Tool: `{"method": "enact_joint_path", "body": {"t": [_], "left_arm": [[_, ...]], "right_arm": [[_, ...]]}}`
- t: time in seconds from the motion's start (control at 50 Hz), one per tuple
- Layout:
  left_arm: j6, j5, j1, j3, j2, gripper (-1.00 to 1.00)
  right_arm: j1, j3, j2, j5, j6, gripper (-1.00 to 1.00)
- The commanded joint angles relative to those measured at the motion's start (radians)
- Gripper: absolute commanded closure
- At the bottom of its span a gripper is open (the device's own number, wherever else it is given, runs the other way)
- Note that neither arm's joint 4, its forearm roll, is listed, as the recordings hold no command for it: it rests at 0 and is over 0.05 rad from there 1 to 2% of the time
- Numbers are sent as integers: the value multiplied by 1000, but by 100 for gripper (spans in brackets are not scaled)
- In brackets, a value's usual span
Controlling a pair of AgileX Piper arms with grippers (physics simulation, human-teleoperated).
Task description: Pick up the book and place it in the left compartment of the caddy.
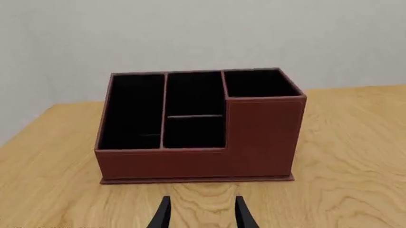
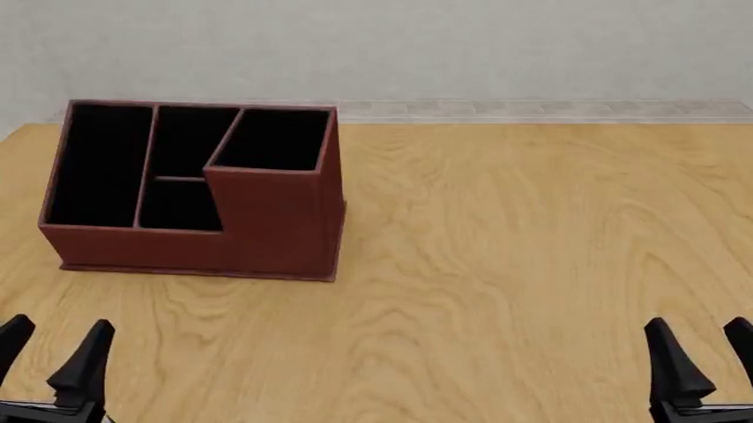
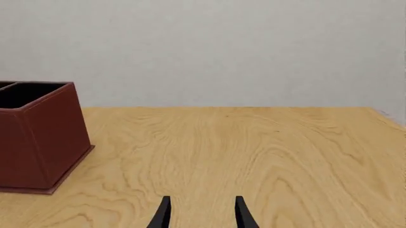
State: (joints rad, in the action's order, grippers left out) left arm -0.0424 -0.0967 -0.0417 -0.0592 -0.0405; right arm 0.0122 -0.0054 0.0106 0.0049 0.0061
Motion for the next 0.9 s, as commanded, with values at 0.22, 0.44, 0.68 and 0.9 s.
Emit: {"method": "enact_joint_path", "body": {"t": [0.22, 0.44, 0.68, 0.9], "left_arm": [[-38, -114, 1, -163, -189, -100], [-46, -170, 25, -278, -336, -100], [-43, -314, 91, -424, -452, -100], [-58, -432, 118, -506, -448, -100]], "right_arm": [[-11, 2, 11, -12, 21, -100], [-15, 4, 33, -29, 34, -100], [-23, 4, 81, -63, 60, -100], [-24, 5, 142, -106, 84, -100]]}}
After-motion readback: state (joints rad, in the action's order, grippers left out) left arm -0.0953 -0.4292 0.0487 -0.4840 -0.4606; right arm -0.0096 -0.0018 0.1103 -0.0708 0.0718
